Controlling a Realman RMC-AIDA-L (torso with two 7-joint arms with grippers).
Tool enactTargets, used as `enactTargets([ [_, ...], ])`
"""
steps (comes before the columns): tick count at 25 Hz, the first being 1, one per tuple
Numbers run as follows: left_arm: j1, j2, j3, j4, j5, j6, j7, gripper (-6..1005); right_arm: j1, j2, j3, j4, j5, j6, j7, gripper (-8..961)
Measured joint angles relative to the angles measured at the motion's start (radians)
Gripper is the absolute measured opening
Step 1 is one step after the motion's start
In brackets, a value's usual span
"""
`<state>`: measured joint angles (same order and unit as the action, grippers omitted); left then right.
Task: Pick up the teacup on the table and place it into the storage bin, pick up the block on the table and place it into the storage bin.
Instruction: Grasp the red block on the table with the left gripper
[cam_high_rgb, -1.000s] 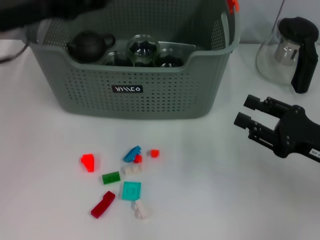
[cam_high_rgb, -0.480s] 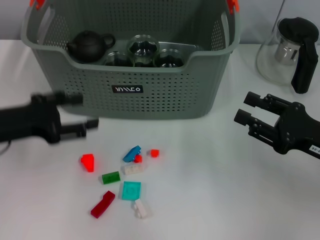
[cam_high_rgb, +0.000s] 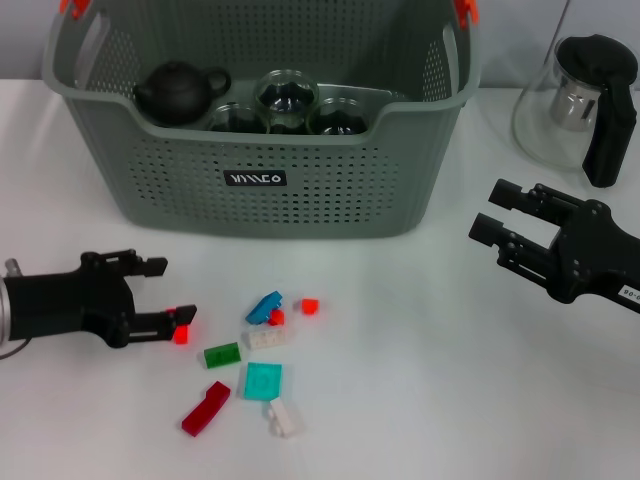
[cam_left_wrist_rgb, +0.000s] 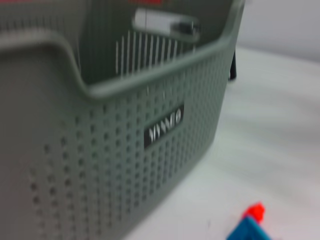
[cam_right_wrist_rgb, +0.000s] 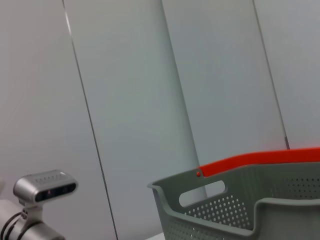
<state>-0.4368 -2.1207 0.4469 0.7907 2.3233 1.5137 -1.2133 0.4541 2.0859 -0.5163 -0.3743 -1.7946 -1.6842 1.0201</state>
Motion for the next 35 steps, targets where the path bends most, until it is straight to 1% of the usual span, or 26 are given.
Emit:
enactTargets([
  [3,-0.008,0.001,0.007,-0.018,0.031,-0.022,0.001,777,0.001,0.0,0.001,0.0,0.0,0.0,0.0,576],
  [9,-0.017,0.0,0.048,-0.04,0.051,-0.064,-0.004,776,0.002,0.002,0.001,0.0,0.0,0.001,0.0,576],
  [19,-0.021,-0.002,0.053,-0.052,0.061,-0.071,-0.009,775,-0.006,0.002,0.001,0.0,0.0,0.002,0.0,576],
  [26,-0.021,-0.002,0.053,-0.054,0.096,-0.065,-0.012,745,-0.006,0.001,0.001,0.0,0.0,0.002,0.0,576],
  [35,-0.01,-0.004,0.044,-0.048,0.097,-0.072,-0.009,689,-0.001,0.0,0.001,0.0,0.0,-0.001,0.0,576],
])
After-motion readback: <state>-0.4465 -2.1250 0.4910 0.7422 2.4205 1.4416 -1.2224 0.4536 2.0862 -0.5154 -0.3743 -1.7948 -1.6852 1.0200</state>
